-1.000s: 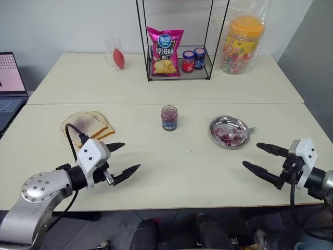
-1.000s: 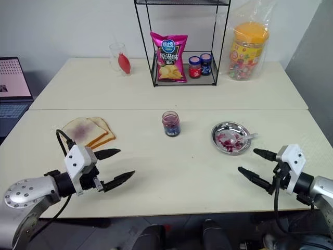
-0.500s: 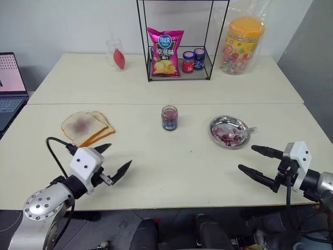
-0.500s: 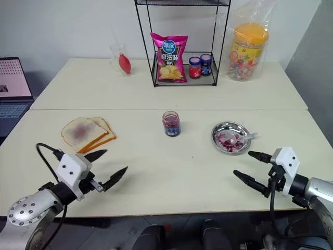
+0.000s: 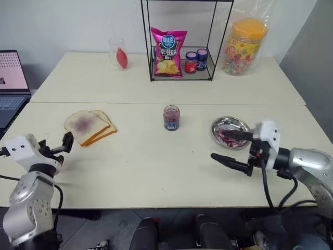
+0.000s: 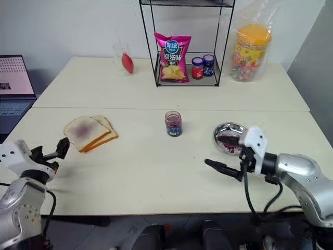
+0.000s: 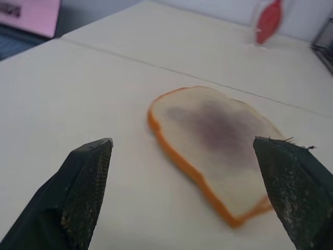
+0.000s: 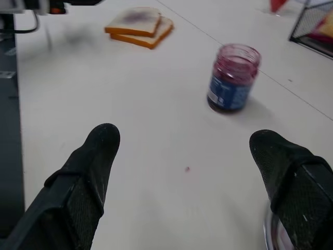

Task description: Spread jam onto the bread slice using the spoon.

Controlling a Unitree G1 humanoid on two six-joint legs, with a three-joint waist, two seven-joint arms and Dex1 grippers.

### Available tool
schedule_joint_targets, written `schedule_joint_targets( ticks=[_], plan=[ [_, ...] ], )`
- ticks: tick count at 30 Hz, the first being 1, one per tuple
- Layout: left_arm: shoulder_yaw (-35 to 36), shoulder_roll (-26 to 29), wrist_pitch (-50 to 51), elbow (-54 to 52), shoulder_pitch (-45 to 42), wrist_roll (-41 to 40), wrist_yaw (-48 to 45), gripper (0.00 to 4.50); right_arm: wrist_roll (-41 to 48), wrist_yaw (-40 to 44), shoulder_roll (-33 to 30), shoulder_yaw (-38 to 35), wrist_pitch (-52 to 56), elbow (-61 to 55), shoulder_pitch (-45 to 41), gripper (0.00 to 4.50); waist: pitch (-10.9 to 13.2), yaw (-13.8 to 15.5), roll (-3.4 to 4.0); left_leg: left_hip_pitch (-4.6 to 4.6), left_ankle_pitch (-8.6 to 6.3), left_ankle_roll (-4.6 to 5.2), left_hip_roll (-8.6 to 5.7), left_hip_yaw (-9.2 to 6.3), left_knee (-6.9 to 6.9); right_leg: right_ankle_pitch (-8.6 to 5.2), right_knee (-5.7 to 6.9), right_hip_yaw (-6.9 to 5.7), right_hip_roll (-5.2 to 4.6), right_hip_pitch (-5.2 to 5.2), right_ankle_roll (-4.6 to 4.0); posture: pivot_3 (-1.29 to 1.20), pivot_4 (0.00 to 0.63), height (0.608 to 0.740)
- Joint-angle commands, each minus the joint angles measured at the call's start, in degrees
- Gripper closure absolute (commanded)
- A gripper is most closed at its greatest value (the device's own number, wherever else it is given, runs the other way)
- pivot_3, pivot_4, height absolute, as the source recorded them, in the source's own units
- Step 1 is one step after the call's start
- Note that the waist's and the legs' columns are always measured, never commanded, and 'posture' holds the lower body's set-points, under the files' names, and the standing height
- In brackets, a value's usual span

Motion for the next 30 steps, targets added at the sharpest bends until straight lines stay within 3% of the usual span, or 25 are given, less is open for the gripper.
schedule_joint_targets(
  ticks=[1,6,13,17,30],
  plan=[
    [-0.68,1.20,0.85,5.87,-5.71,-0.13,2.01,0.00,0.51,-0.68,0.42,2.82,3.96,0.47,-6.57,0.09,-0.02,0.02,-0.06,0.02,0.00,0.00,0.00,-0.01,0.00,0.00,0.00,-0.01,0.00,0.03,0.00,0.00,0.150,0.740],
    [-0.70,0.79,3.57,12.21,-11.35,-1.48,3.61,0.00,1.38,0.27,1.50,4.68,6.81,2.47,-12.15,0.09,-0.03,0.03,-0.14,-0.09,-0.03,-0.04,-0.01,0.01,-0.05,0.02,-0.17,0.00,-0.04,0.01,0.03,0.00,0.150,0.740],
    [-1.34,-0.42,7.13,13.61,-14.00,-3.19,4.52,0.00,0.98,1.35,1.47,5.47,6.88,2.95,-13.58,0.09,-0.03,0.03,-0.14,-0.34,-0.04,-0.06,0.00,-0.04,-0.07,0.11,-0.03,-0.05,-0.04,-0.31,-0.13,0.00,0.150,0.740],
    [-1.14,-1.21,6.88,13.09,-14.60,-3.70,5.53,0.61,3.17,3.42,2.89,3.54,4.20,2.97,-13.24,0.00,-0.03,0.02,-0.14,-0.32,-0.03,-0.06,-0.01,-0.02,0.00,0.06,0.00,-0.02,-0.04,-0.30,0.06,0.00,0.150,0.740],
    [-0.69,-1.04,5.22,12.26,-16.11,-4.02,7.91,3.32,3.61,3.44,3.07,3.16,4.54,2.39,-13.17,0.00,-0.03,0.04,-0.14,-0.31,-0.02,-0.06,-0.01,-0.03,0.01,0.08,0.01,-0.02,-0.04,-0.29,0.09,0.00,0.150,0.740]
  ],
)
